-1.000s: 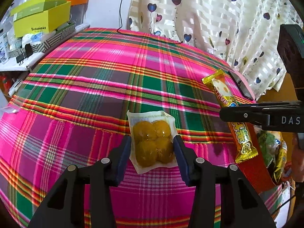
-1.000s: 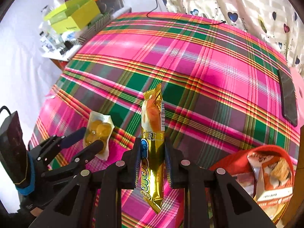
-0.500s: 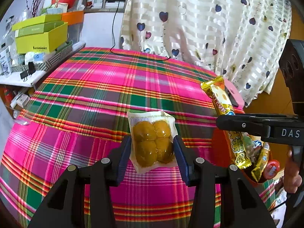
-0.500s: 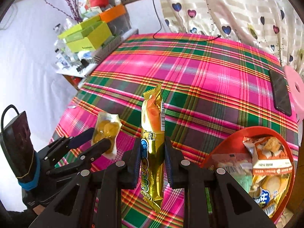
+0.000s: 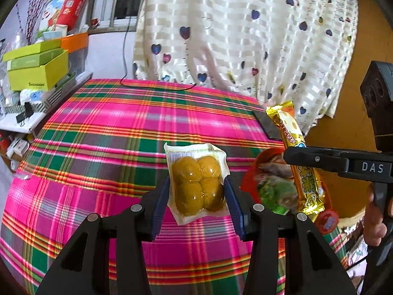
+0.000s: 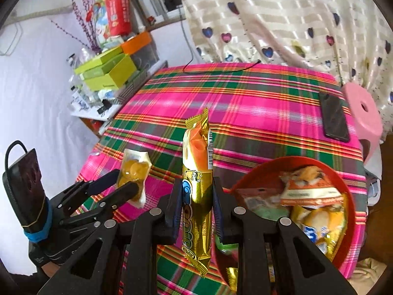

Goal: Organize snacks
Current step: 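Carry the cake tray and gold wafer bar over the red basket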

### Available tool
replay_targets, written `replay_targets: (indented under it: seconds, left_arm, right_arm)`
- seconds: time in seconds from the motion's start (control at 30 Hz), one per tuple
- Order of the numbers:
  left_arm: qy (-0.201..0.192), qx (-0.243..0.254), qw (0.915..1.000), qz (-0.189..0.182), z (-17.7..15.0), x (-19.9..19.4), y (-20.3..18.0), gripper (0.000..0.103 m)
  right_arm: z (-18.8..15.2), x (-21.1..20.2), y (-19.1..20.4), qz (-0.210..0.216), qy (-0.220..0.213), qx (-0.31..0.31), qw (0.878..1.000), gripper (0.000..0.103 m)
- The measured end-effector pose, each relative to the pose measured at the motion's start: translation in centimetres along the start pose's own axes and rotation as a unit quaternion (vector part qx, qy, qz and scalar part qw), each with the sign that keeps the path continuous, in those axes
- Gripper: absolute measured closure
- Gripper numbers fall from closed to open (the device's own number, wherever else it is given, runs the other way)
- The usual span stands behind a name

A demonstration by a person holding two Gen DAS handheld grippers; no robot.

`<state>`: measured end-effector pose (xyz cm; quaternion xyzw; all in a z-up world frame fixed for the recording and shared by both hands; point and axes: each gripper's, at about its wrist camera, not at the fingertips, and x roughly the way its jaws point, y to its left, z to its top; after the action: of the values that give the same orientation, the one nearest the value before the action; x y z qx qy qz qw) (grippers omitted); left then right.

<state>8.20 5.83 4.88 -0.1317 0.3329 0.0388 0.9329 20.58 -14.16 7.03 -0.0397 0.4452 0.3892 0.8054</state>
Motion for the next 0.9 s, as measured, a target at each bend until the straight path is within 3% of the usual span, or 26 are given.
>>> replay_targets:
  seconds: [0.53, 0.9]
  left_arm:
    - [0.003, 0.044, 0.9981, -0.044, 1.1, 0.5, -5.6, 0.056]
    - [0.038, 0.078, 0.9931, -0.079, 0.8, 3.5, -9.6, 0.056]
  right_arm:
    - [-1.6, -4.2, -5.9, -0.027, -0.032, 0.057, 0.997, 0.083]
    - [-3.3, -5.0, -9.0, -0.039, -0.032, 0.088, 0.995, 0.083]
